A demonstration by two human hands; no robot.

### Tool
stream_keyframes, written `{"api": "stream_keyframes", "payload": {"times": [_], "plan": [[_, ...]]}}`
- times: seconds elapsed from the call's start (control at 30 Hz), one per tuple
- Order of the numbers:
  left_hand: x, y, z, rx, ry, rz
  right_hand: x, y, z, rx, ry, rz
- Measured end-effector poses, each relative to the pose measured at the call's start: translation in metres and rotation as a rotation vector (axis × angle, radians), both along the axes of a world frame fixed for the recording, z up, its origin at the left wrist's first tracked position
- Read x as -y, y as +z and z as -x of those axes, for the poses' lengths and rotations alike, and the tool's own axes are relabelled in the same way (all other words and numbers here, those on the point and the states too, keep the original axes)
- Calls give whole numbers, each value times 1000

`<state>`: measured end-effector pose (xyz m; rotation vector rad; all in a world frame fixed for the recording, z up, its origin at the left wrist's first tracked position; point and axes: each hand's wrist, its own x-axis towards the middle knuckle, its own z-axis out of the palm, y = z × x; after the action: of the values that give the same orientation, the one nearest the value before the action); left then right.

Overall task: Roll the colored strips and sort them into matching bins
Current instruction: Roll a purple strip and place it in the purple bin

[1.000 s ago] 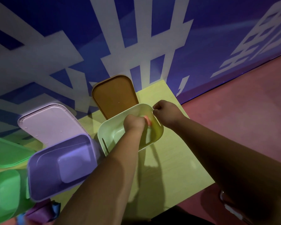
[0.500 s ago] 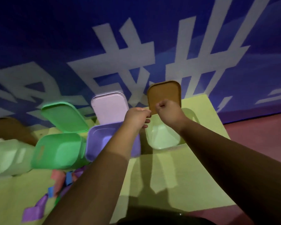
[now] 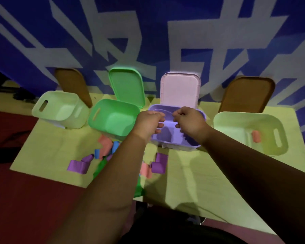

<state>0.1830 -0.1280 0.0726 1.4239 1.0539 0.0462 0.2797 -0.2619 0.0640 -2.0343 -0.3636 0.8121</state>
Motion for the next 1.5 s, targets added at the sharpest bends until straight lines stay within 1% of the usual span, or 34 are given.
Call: {"api": "stream_keyframes", "payload": {"times": [0.2,0.27,0.4,0.57,0.73,0.83,0.93,0.97,1.03,1.1,1.17,1.2,1.23,1.3,1.4,1.5], "plan": [[-54,-21,49,-1,48,55,-56,-13,52,-90,10,21],[-74,-28,65,-17,50,54,-78,-19,69,-121,-10,-10],[-111,-39,97,-13,69,99,-114,-32,102,-94,-2,8],[-156,-46,136,14,77,106,-150,-34,137,-40,41,55],[-181,-53,163,-29,44,98,-169,-36,165,-39,4,114],[-184,-59,175,-114,-57,78,-168,-40,176,-83,1,153],[-178,-76,187,-189,-250,41,-164,-46,183,-144,161,283],[-175,-81,190,-197,-326,27,-162,-49,184,-140,162,309],[-167,-95,194,-212,-449,-2,-158,-55,186,-132,97,297],[-156,-107,197,-276,-565,-91,-154,-61,188,-148,78,287],[-146,-118,200,-340,-686,-223,-151,-66,188,-172,85,289],[-141,-123,202,-357,-710,-286,-150,-69,188,-181,86,288],[-138,-127,203,-355,-700,-342,-150,-71,188,-190,84,283],[-133,-134,204,-319,-616,-408,-148,-76,189,-209,76,264],[-134,-143,202,-289,-474,-403,-144,-79,192,-239,76,243],[-138,-125,199,-256,-425,-423,-139,-75,191,-249,89,228]]}}
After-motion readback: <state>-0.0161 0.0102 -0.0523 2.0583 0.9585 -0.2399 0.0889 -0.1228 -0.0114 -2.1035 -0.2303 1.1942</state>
